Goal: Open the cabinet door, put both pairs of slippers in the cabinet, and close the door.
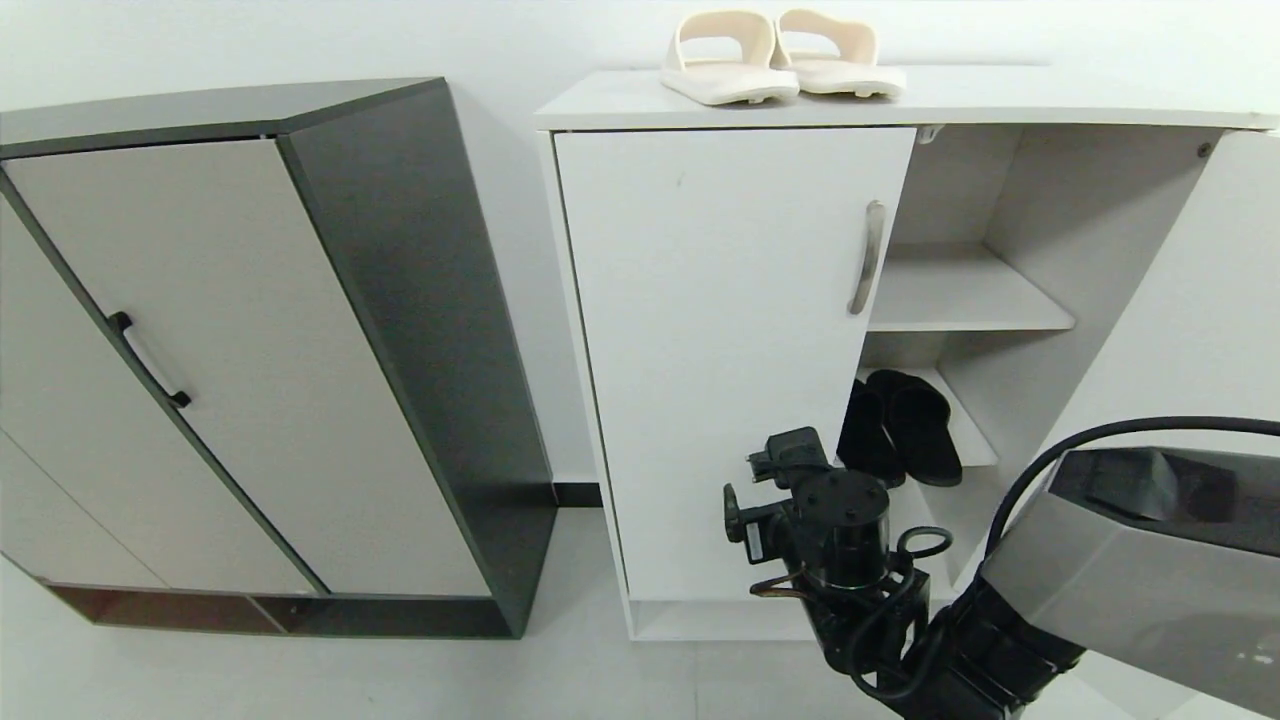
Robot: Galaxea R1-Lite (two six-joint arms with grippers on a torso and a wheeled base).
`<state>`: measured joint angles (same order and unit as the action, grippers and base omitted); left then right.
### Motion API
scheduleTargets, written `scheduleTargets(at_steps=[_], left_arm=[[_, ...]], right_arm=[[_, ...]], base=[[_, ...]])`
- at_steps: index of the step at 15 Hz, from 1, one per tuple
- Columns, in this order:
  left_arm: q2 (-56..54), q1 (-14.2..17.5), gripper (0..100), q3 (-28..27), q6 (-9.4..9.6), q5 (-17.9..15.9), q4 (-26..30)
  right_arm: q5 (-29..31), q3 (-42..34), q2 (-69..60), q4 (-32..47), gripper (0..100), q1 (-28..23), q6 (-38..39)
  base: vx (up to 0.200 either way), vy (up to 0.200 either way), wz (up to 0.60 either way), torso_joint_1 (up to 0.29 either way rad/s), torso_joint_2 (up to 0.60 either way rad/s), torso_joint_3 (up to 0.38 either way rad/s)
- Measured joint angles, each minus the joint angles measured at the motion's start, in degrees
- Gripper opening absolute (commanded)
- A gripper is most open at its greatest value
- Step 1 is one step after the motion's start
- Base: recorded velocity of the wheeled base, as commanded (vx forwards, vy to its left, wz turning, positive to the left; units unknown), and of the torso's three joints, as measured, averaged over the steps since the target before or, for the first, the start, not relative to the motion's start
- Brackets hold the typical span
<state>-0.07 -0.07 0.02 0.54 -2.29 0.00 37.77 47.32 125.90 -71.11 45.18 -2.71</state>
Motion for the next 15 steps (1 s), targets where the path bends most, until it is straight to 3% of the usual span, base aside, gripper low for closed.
scheduleTargets(at_steps=[6,15], left_arm=[[0.0,0.0,0,0.0,0.00,0.0,-0.1],[0.0,0.0,0,0.0,0.00,0.0,-0.1]], right_arm=[[0.1,0.1,-0.1,-0.4,100,-0.1,0.0],[0.0,0.1,-0.1,-0.4,100,0.0,0.0]], base=[[0.000,0.000,0.00,0.083,-0.50,-0.348],[0.000,0.000,0.00,0.161,-0.48,-0.319]])
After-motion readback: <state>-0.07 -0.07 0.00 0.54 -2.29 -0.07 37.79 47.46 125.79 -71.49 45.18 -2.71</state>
